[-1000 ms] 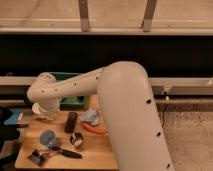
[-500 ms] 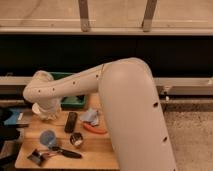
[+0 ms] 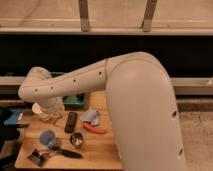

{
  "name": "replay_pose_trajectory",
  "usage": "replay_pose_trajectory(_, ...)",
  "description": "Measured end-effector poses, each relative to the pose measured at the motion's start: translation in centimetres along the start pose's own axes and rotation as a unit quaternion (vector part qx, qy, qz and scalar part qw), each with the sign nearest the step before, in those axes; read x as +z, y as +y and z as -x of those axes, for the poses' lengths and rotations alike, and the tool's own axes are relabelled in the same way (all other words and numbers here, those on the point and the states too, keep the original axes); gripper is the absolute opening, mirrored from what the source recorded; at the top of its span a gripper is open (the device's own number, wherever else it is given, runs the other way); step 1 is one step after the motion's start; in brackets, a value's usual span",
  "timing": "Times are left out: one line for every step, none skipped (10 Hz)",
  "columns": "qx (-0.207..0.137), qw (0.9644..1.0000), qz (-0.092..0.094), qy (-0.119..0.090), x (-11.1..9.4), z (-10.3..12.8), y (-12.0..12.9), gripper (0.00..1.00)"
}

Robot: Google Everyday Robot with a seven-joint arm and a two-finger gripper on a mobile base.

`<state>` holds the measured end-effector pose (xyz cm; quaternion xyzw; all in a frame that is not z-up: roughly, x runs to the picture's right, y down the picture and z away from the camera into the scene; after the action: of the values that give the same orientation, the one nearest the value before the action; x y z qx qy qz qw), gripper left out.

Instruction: Place fork in paper cup

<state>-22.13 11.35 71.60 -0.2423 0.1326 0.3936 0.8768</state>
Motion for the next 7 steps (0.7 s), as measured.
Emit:
replay_pose_trajectory(0.002,0.9999,-0.012,-0.003,-1.2,0.0,-0.4,0.00)
replay_pose_trajectory(0.005,0.9996,-0.025,-0.008,-2.2,0.1,-1.0,0.00)
replay_pose_trajectory(0.008,0.9993,-0.035,-0.013,-2.8,0.3,-1.6,0.00)
replay_pose_trajectory(0.010,0.9988,-0.044,-0.020,-3.7,0.6,-1.9,0.00)
replay_pose_trajectory(0.010,0.9983,-0.051,-0.025,-4.3,1.0,-2.1,0.00)
replay_pose_trajectory(0.010,0.9977,-0.060,-0.031,-5.1,1.4,-2.2,0.00)
replay_pose_trajectory(0.010,0.9970,-0.069,-0.034,-5.8,1.7,-2.4,0.00)
